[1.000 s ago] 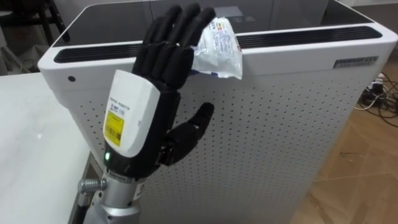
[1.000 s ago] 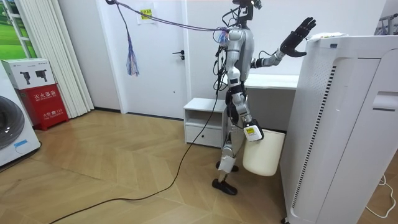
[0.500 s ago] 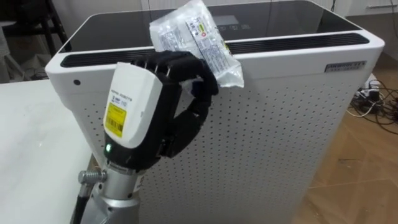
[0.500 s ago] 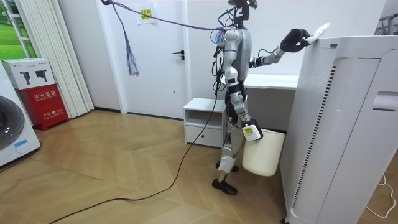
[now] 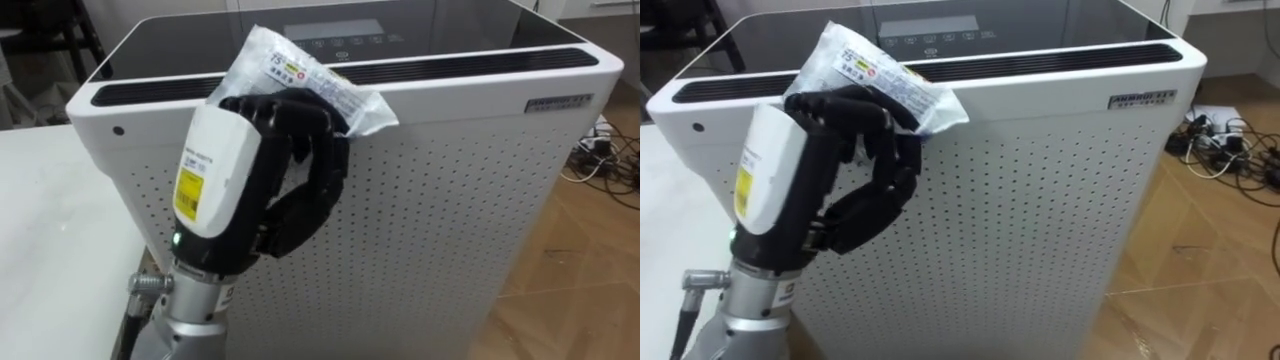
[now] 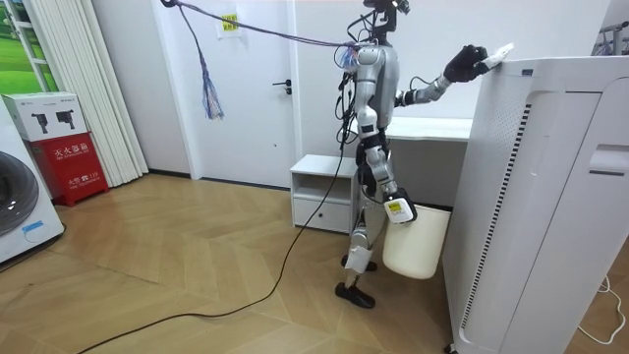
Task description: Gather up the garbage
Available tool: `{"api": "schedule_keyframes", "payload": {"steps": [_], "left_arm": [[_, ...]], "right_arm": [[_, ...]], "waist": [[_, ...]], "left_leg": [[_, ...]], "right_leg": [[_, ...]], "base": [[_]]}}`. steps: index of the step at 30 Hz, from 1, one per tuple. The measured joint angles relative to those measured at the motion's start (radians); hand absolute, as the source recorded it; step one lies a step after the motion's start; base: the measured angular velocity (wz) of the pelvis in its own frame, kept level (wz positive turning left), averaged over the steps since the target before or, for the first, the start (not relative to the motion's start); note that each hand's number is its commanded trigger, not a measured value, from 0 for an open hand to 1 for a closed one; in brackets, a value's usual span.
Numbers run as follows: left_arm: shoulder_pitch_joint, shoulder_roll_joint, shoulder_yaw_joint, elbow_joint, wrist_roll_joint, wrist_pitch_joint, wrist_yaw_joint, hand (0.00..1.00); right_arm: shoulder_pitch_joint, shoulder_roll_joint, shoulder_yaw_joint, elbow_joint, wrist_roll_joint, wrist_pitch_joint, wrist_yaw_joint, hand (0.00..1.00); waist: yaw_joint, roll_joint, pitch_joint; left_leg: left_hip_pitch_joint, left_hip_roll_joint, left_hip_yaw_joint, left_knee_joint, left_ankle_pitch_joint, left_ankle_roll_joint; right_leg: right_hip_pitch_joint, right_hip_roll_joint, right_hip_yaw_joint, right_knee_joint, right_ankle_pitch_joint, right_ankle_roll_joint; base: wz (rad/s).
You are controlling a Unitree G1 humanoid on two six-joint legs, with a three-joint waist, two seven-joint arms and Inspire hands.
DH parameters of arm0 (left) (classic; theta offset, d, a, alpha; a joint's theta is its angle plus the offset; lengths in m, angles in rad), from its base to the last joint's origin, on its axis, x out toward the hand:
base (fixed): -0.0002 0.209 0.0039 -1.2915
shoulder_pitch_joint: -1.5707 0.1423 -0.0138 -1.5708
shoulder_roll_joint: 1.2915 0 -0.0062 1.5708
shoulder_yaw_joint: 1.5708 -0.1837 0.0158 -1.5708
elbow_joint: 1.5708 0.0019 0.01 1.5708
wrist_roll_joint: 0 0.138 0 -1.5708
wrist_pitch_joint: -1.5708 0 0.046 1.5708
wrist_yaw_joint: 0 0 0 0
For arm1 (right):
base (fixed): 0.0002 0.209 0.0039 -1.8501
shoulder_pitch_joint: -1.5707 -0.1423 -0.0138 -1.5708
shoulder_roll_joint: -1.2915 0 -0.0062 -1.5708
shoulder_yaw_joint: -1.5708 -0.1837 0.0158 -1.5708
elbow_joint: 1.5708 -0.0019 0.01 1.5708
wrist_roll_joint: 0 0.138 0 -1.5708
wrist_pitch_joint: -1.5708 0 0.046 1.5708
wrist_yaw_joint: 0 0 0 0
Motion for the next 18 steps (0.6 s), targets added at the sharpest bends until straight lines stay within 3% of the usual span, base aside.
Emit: {"api": "schedule_keyframes", "payload": {"steps": [4, 6, 10, 13, 18], "left_arm": [[0.0, -0.043, 0.002, -0.136, -0.323, -0.005, -0.134, 1.0], [-0.001, -0.06, 0.001, -0.173, -0.49, -0.004, -0.211, 1.0], [-0.011, -0.103, -0.042, -0.188, -0.812, 0.006, -0.389, 1.0], [-0.012, -0.118, -0.068, -0.188, -0.978, 0.036, -0.509, 1.0], [-0.014, -0.134, -0.076, -0.188, -1.061, 0.073, -0.622, 1.0]], "right_arm": [[-0.02, 0.002, 0.011, 0.016, -0.001, -0.002, 0.011, 1.0], [-0.026, 0.001, 0.03, 0.015, -0.006, -0.003, 0.012, 1.0], [-0.036, 0.014, 0.081, 0.015, 0.001, -0.003, 0.013, 1.0], [-0.057, 0.017, 0.087, 0.015, 0.001, -0.003, 0.03, 1.0], [-0.065, 0.017, 0.092, 0.014, -0.006, -0.003, 0.032, 1.0]], "waist": [[0.006, -0.003, 0.0004], [0.006, -0.004, -0.0008], [0.007, -0.025, 0.0003], [-0.002, -0.033, 0.0042], [-0.005, -0.035, 0.0043]], "left_leg": [[-0.011, 0.001, 0.003, 0.001, 0.005, -0.003], [-0.017, 0.001, 0.004, 0.002, 0.005, -0.003], [-0.02, 0.002, 0.006, 0.003, 0.005, -0.003], [-0.022, 0.001, 0.006, 0.004, 0.005, -0.003], [-0.022, 0.001, 0.006, 0.005, 0.006, -0.003]], "right_leg": [[-0.02, 0.001, 0.0, 0.002, 0.0, 0.0], [-0.027, 0.001, 0.0, 0.002, 0.0, 0.0], [-0.028, 0.001, -0.001, 0.002, 0.0, 0.0], [-0.029, -0.001, -0.001, 0.002, 0.0, 0.0], [-0.029, 0.0, 0.0, 0.002, 0.0, 0.0]], "base": [[0.02], [0.0], [0.0], [0.0], [0.0]]}}
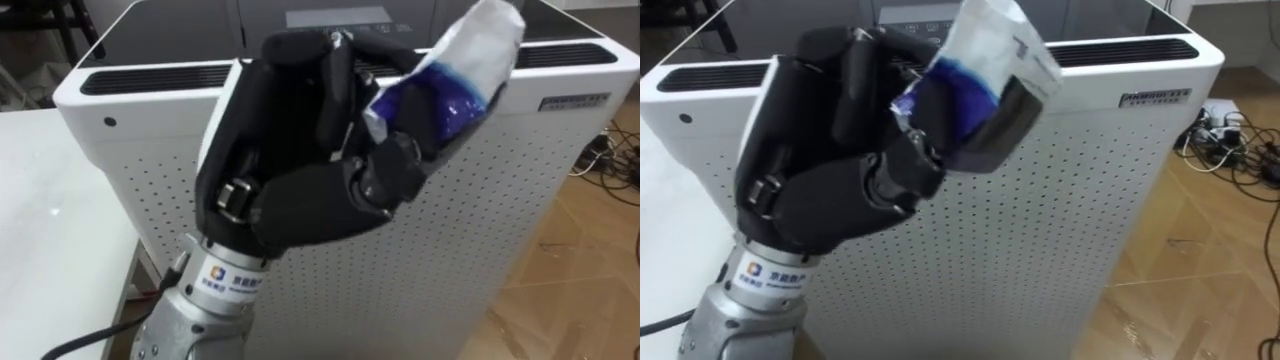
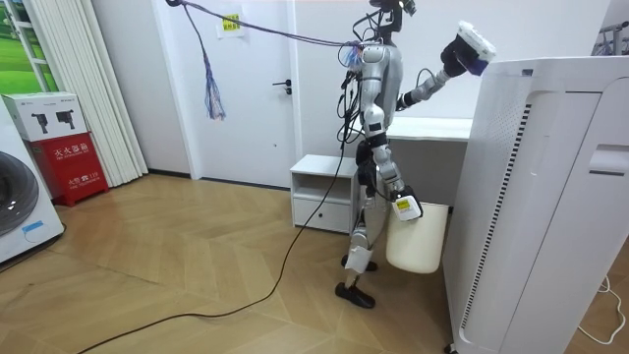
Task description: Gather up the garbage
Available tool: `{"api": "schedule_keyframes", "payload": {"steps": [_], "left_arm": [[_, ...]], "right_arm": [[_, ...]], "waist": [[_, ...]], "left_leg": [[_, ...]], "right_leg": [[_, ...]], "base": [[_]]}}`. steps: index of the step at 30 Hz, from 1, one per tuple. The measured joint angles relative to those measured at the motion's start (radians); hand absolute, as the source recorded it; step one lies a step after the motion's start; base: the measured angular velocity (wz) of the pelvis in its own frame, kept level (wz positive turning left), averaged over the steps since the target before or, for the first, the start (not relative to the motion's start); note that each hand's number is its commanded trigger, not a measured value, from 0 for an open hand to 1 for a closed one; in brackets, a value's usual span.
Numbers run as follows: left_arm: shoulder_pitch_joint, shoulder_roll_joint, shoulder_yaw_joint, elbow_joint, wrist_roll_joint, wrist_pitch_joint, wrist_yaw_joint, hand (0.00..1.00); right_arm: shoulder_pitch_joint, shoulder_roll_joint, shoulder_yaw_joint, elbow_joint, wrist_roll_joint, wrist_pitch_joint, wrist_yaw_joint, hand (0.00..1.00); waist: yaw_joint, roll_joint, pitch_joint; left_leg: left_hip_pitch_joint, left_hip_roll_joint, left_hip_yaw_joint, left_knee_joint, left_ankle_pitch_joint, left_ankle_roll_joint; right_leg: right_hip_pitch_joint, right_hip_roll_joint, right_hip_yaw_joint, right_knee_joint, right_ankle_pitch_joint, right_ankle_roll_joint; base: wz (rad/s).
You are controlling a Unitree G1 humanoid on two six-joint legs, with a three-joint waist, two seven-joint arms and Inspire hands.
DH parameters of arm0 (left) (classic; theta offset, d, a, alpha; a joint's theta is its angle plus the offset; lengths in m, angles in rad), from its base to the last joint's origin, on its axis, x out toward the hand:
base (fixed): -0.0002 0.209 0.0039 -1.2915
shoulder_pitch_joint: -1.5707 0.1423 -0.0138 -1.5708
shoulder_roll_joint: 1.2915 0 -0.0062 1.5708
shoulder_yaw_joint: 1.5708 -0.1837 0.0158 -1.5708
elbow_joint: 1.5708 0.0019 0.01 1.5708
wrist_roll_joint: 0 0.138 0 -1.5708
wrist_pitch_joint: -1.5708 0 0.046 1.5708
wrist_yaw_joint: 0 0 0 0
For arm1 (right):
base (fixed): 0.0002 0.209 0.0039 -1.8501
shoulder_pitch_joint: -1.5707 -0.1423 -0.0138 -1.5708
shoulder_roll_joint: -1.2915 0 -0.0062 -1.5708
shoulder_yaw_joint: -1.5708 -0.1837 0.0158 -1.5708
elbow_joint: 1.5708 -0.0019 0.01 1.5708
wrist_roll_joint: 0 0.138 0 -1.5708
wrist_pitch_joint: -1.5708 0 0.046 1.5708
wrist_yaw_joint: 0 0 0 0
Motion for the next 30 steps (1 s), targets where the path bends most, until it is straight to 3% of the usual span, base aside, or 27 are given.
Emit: {"api": "schedule_keyframes", "payload": {"steps": [10, 17, 20, 24, 29, 30], "left_arm": [[-0.005, -0.012, 0.003, 0.0, -0.003, 0.038, -0.103, 1.0], [0.003, -0.002, 0.005, 0.048, 0.006, 0.059, -0.147, 1.0], [0.026, 0.028, 0.005, 0.114, 0.017, 0.068, -0.153, 1.0], [0.065, 0.031, 0.013, 0.283, 0.124, 0.083, -0.137, 1.0], [0.075, 0.027, 0.002, 0.433, 0.276, 0.084, -0.099, 1.0], [0.076, 0.028, 0.0, 0.481, 0.305, 0.083, -0.094, 1.0]], "right_arm": [[0.0, -0.002, 0.0, -0.001, 0.001, 0.001, -0.002, 1.0], [0.0, 0.001, -0.005, 0.005, -0.001, 0.006, -0.017, 1.0], [-0.001, 0.0, -0.048, 0.004, 0.002, 0.018, -0.021, 1.0], [-0.008, -0.002, -0.07, -0.005, 0.002, 0.021, -0.025, 1.0], [-0.042, 0.001, -0.036, 0.001, 0.01, 0.023, -0.034, 1.0], [-0.057, 0.004, -0.033, 0.007, 0.008, 0.022, -0.034, 1.0]], "waist": [[0.014, -0.004, -0.0019], [0.033, 0.002, -0.0039], [0.037, 0.012, -0.0049], [0.043, 0.024, -0.0055], [0.048, 0.035, 0.0015], [0.043, 0.035, 0.0067]], "left_leg": [[-0.01, 0.001, 0.0, 0.005, 0.0, 0.0], [-0.03, 0.002, -0.001, 0.015, 0.0, 0.0], [-0.067, 0.004, -0.008, 0.035, 0.0, 0.0], [-0.119, 0.004, -0.004, 0.048, 0.007, 0.001], [-0.186, 0.002, -0.002, 0.057, 0.021, 0.002], [-0.197, 0.001, -0.002, 0.058, 0.025, 0.002]], "right_leg": [[-0.011, 0.0, 0.001, 0.003, 0.0, 0.0], [-0.022, 0.001, -0.001, 0.003, 0.002, -0.004], [-0.055, 0.0, -0.007, 0.016, 0.006, -0.007], [-0.11, -0.005, -0.017, 0.041, 0.006, -0.008], [-0.189, -0.013, -0.027, 0.078, 0.009, -0.012], [-0.201, -0.014, -0.027, 0.078, 0.01, -0.014]], "base": [[0.0], [0.0], [0.06], [0.03], [-0.01], [0.04]]}}
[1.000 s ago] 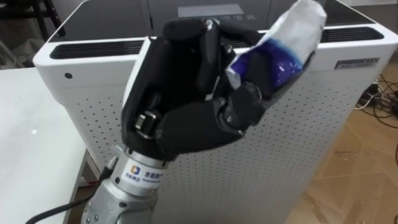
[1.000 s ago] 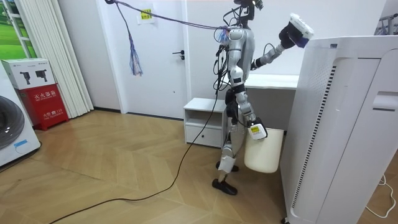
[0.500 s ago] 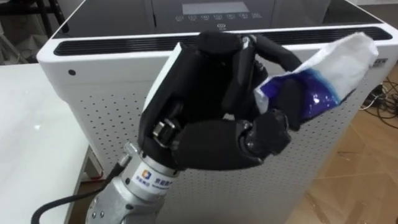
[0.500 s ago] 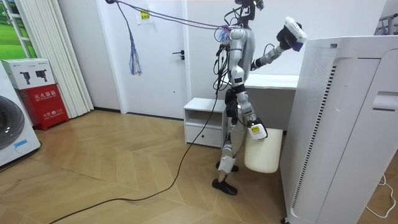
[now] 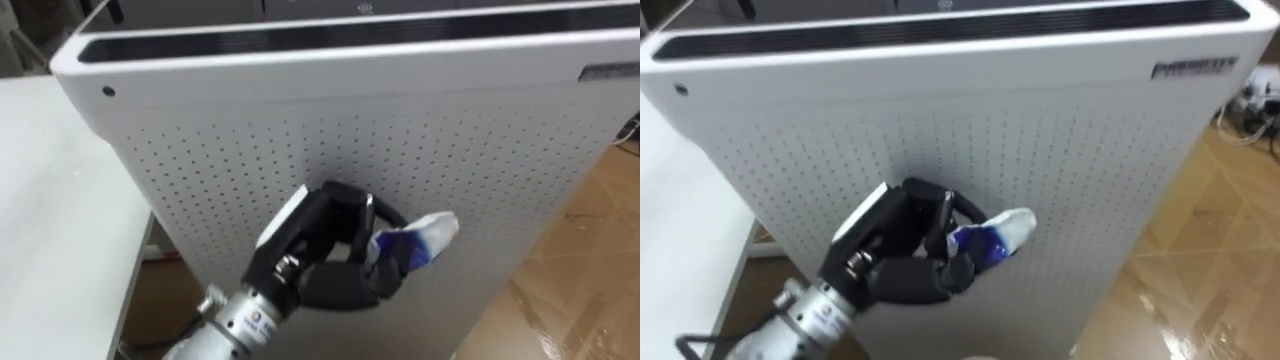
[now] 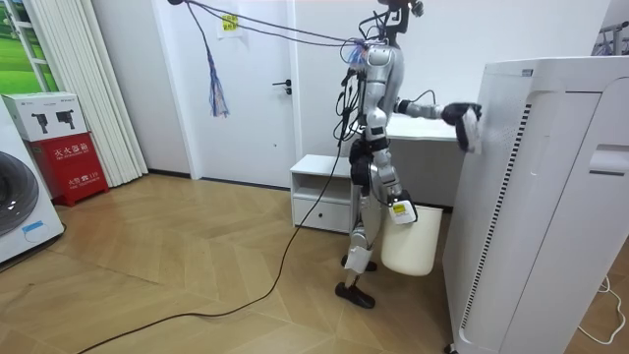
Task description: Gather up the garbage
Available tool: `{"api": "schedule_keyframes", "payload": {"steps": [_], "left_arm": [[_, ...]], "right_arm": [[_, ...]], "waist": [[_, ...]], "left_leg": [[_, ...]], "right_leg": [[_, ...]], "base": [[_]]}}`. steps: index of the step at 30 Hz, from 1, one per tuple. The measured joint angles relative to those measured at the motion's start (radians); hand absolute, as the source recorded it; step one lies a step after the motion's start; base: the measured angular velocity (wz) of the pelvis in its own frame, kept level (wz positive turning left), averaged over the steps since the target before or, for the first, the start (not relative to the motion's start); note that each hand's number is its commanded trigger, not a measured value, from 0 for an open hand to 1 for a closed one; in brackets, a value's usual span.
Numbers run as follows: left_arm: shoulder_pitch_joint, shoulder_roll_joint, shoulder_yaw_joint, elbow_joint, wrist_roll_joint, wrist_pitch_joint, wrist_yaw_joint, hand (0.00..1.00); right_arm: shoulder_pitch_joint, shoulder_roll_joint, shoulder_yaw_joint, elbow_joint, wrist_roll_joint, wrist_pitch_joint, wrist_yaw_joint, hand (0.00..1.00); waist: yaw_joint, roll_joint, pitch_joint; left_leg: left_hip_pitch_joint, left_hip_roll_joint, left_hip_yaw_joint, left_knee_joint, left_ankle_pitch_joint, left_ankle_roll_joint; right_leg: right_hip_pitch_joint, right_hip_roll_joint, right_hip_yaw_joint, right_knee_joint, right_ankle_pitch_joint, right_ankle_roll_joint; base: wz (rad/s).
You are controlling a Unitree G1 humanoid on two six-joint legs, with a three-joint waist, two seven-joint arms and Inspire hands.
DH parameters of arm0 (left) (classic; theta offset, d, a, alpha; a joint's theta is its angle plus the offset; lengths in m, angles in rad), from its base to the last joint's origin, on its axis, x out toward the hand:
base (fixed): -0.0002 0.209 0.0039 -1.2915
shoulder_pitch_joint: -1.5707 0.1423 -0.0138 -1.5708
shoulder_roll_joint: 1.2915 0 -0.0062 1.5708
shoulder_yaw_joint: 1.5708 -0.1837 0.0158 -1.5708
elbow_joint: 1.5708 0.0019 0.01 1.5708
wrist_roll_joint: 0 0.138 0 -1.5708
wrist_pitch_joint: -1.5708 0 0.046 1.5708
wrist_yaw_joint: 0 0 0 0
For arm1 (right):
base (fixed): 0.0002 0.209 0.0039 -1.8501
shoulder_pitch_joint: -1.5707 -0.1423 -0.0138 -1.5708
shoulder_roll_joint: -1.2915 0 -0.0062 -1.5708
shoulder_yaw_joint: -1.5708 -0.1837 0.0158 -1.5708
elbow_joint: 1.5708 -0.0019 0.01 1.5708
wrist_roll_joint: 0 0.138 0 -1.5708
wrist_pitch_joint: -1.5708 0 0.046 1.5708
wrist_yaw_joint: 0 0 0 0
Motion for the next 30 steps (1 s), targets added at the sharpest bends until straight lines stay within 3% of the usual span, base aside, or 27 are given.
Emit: {"api": "schedule_keyframes", "payload": {"steps": [5, 7, 13, 16, 21, 22, 23, 24, 30], "left_arm": [[-0.001, -0.011, -0.049, 0.176, 0.054, -0.003, 0.022, 1.0], [-0.001, -0.028, -0.069, 0.266, 0.079, -0.003, 0.032, 1.0], [-0.008, -0.086, -0.079, 0.433, 0.119, -0.007, 0.051, 1.0], [-0.009, -0.102, -0.078, 0.509, 0.159, -0.015, 0.062, 1.0], [-0.012, -0.104, -0.097, 0.603, 0.209, -0.035, 0.094, 0.99], [-0.019, -0.103, -0.102, 0.629, 0.208, -0.04, 0.101, 0.71], [-0.024, -0.103, -0.107, 0.642, 0.208, -0.04, 0.103, 0.54], [-0.033, -0.103, -0.114, 0.661, 0.208, -0.04, 0.105, 0.0], [-0.061, -0.104, -0.138, 0.731, 0.208, -0.054, 0.102, 0.0]], "right_arm": [[-0.048, 0.002, 0.012, 0.032, -0.003, 0.001, 0.0, 1.0], [-0.06, 0.006, 0.015, 0.032, -0.003, 0.001, -0.005, 1.0], [-0.094, 0.039, 0.014, 0.033, -0.002, 0.001, -0.019, 1.0], [-0.112, 0.046, 0.012, 0.033, -0.003, 0.0, -0.018, 1.0], [-0.137, 0.045, 0.012, 0.033, 0.001, 0.0, -0.018, 1.0], [-0.142, 0.044, 0.013, 0.033, 0.006, 0.0, -0.018, 1.0], [-0.143, 0.044, 0.014, 0.033, 0.007, -0.001, -0.018, 1.0], [-0.144, 0.044, 0.014, 0.033, 0.007, -0.001, -0.018, 1.0], [-0.152, 0.051, 0.015, 0.025, 0.007, -0.001, -0.02, 1.0]], "waist": [[-0.003, 0.005, 0.0072], [0.003, -0.002, 0.0146], [0.005, -0.019, 0.0264], [0.002, -0.022, 0.0295], [0.007, -0.025, 0.0311], [0.007, -0.026, 0.0312], [0.007, -0.026, 0.0315], [0.007, -0.026, 0.0315], [0.006, -0.041, 0.0325]], "left_leg": [[-0.092, -0.003, -0.013, 0.042, 0.003, 0.001], [-0.124, -0.003, -0.007, 0.055, 0.005, 0.004], [-0.213, -0.006, 0.016, 0.082, 0.012, 0.01], [-0.245, -0.005, 0.018, 0.092, 0.013, 0.011], [-0.279, -0.004, 0.032, 0.096, 0.017, 0.011], [-0.286, -0.004, 0.036, 0.098, 0.017, 0.011], [-0.288, -0.004, 0.037, 0.099, 0.017, 0.011], [-0.292, -0.004, 0.037, 0.1, 0.017, 0.011], [-0.323, -0.003, 0.043, 0.12, 0.017, 0.011]], "right_leg": [[-0.084, -0.011, -0.02, 0.04, 0.0, -0.003], [-0.126, -0.015, -0.012, 0.068, -0.001, -0.004], [-0.235, -0.024, 0.007, 0.119, 0.003, -0.01], [-0.266, -0.024, 0.009, 0.129, 0.006, -0.014], [-0.312, -0.023, 0.028, 0.144, 0.008, -0.016], [-0.324, -0.024, 0.032, 0.149, 0.008, -0.016], [-0.327, -0.024, 0.033, 0.15, 0.008, -0.016], [-0.331, -0.023, 0.034, 0.151, 0.008, -0.016], [-0.364, -0.026, 0.035, 0.167, 0.008, -0.016]], "base": [[0.1], [-0.06], [-0.11], [-0.03], [-0.07], [-0.09], [-0.06], [0.0], [-0.01]]}}
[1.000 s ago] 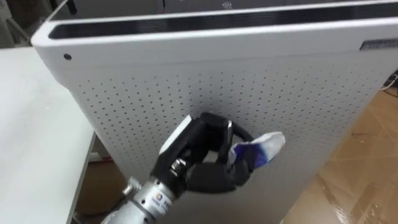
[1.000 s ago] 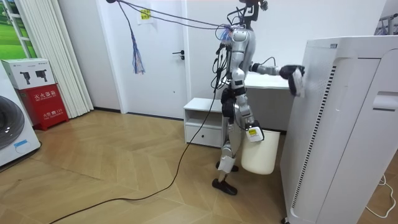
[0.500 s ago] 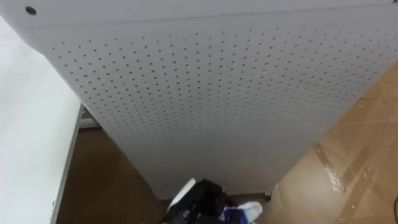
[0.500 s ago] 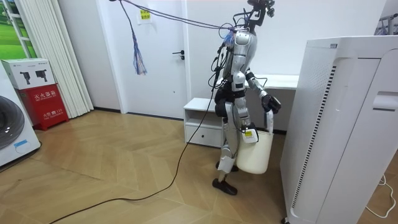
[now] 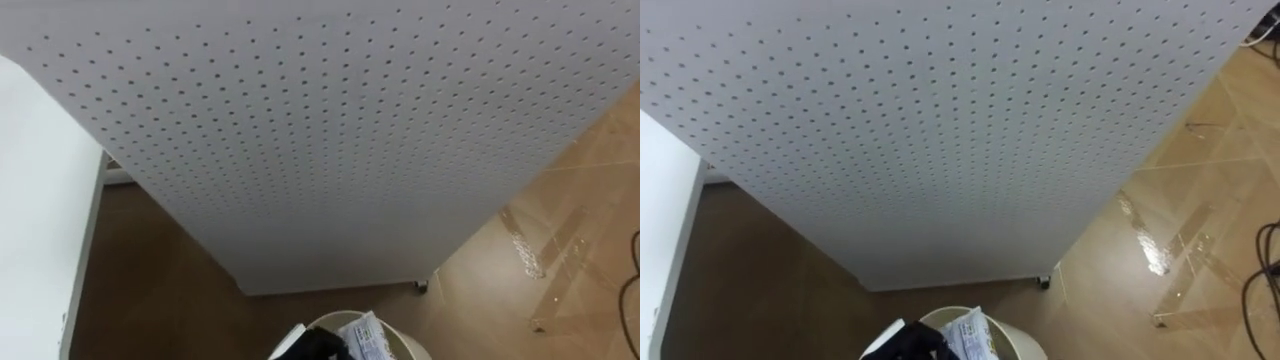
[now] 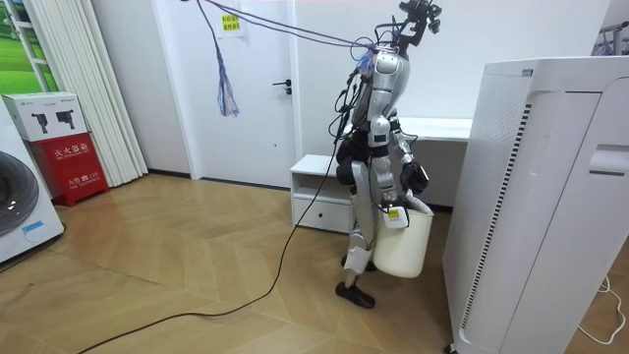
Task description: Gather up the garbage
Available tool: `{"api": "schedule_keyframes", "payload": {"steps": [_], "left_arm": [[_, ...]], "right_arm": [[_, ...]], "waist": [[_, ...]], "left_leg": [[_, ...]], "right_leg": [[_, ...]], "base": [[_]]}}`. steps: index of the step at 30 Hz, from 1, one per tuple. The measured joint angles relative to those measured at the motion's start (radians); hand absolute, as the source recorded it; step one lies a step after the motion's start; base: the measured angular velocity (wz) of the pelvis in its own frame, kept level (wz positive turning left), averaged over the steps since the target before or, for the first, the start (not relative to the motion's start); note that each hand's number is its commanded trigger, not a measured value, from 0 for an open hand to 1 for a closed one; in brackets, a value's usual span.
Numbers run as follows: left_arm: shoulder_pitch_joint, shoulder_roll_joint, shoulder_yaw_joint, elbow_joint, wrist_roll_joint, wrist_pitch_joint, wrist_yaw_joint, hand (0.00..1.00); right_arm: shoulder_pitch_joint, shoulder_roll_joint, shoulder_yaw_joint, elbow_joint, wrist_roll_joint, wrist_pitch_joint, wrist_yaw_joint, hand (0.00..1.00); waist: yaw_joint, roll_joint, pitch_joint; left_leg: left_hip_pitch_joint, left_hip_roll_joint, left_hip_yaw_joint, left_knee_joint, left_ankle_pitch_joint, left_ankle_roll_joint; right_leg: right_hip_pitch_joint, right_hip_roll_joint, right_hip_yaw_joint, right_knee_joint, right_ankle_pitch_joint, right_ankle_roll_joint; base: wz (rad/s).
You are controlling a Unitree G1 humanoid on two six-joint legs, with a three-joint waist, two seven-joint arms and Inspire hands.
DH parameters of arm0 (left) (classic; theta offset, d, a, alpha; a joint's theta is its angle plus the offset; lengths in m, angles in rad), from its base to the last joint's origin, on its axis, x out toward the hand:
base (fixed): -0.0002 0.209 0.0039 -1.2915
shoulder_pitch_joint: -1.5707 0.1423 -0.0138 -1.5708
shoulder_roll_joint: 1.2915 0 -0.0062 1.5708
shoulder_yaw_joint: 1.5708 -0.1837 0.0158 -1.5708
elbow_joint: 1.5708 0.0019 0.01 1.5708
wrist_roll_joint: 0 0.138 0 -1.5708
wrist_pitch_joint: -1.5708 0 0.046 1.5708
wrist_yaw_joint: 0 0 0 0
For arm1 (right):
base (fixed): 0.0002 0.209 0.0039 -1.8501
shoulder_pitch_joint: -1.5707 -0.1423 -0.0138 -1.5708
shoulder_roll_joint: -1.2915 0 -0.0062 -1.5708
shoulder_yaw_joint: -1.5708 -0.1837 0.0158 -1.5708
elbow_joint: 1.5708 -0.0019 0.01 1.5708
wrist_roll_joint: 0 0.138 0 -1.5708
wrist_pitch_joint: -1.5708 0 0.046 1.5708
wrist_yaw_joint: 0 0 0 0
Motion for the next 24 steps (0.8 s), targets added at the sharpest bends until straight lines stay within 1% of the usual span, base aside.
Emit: {"api": "schedule_keyframes", "payload": {"steps": [1, 3, 8, 10, 13, 24], "left_arm": [[-0.004, -0.005, -0.001, 0.023, 0.001, 0.0, 0.0, 0.0], [0.0, -0.006, -0.002, 0.046, 0.004, 0.0, 0.0, 0.0], [0.003, -0.006, -0.011, 0.067, 0.02, 0.002, -0.001, 0.0], [-0.001, -0.006, -0.016, 0.091, 0.02, 0.001, -0.003, 0.0], [0.002, -0.007, -0.017, 0.125, 0.022, 0.002, -0.008, 0.0], [0.01, 0.002, -0.017, 0.164, 0.019, 0.005, -0.024, 0.0]], "right_arm": [[0.0, 0.002, 0.0, 0.0, 0.0, 0.0, 0.0, 1.0], [0.001, 0.004, 0.0, 0.0, 0.0, 0.0, 0.0, 1.0], [-0.001, 0.018, 0.0, 0.001, 0.0, 0.0, 0.0, 1.0], [0.0, 0.022, 0.007, 0.005, 0.001, 0.001, 0.001, 1.0], [0.0, 0.022, 0.014, 0.015, 0.001, 0.001, 0.001, 1.0], [-0.006, 0.023, 0.02, 0.041, 0.039, 0.0, 0.0, 1.0]], "waist": [[-0.002, -0.001, 0.0], [-0.004, -0.001, 0.0003], [-0.004, -0.004, 0.0003], [-0.003, -0.004, 0.0003], [-0.003, -0.005, -0.0003], [-0.004, -0.005, -0.0008]], "left_leg": [[-0.002, 0.0, 0.0, 0.004, 0.0, 0.0], [-0.005, 0.0, -0.002, 0.006, 0.0, 0.0], [-0.017, 0.001, -0.002, 0.015, -0.001, 0.001], [-0.015, 0.001, -0.001, 0.015, -0.001, 0.001], [-0.012, 0.001, 0.0, 0.016, 0.0, 0.001], [-0.01, 0.001, -0.003, 0.024, -0.001, 0.001]], "right_leg": [[0.0, -0.001, -0.001, 0.002, 0.0, 0.0], [-0.002, -0.001, -0.002, 0.004, 0.0, 0.0], [-0.013, -0.002, -0.003, 0.016, 0.0, -0.002], [-0.012, -0.002, -0.002, 0.016, 0.0, -0.002], [-0.011, -0.002, -0.001, 0.016, 0.0, -0.002], [-0.009, -0.002, 0.002, 0.024, 0.0, -0.002]], "base": [[0.0], [0.0], [0.0], [0.0], [0.0], [0.0]]}}
